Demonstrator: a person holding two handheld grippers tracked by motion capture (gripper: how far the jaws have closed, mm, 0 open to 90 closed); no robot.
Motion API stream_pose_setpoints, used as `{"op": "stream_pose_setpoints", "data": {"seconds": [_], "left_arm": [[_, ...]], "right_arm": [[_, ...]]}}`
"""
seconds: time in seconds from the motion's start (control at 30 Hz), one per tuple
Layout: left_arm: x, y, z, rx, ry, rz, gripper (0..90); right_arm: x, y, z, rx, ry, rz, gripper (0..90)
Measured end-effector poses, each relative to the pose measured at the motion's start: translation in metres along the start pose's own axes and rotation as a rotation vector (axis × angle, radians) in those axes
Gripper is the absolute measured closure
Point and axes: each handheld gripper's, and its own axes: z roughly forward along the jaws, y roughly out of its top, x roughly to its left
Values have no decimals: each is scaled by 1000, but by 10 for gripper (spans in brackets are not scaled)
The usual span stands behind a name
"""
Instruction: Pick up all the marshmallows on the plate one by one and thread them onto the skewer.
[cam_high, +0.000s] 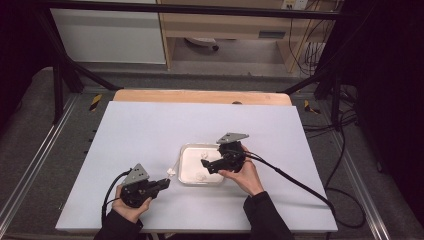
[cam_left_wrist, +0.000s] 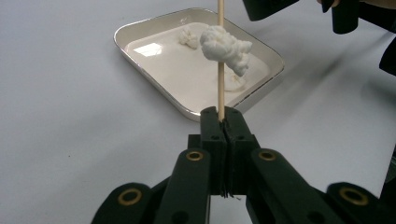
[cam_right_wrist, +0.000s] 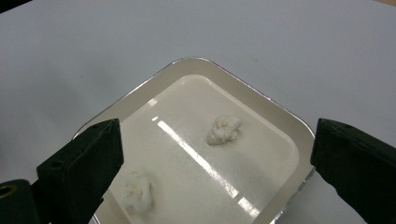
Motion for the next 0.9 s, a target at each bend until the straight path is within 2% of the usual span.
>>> {"op": "stream_pose_setpoints", "data": {"seconds": [0.1,0.27,0.37,0.47,0.53,0.63,0.9], "left_arm": [[0,0,0,-1,0,-1,882],[0,0,0,-1,0,-1,883],[0,0,0,0,0,0,883],[1,0,0,-2,0,0,883],[1,0,0,-1,0,-3,882],[1,0,0,1,-1,-2,883],[0,0,1,1,-3,1,883]], "right_arm": [[0,4,8,10,-3,6,62],[1,8,19,24,-15,-20,105],[0,11,26,31,-14,-17,165],[-2,11,32,43,2,6,202],[-4,9,35,50,3,5,241],[-4,6,40,63,-10,-24,300],[-5,1,49,75,-24,-23,457]]}}
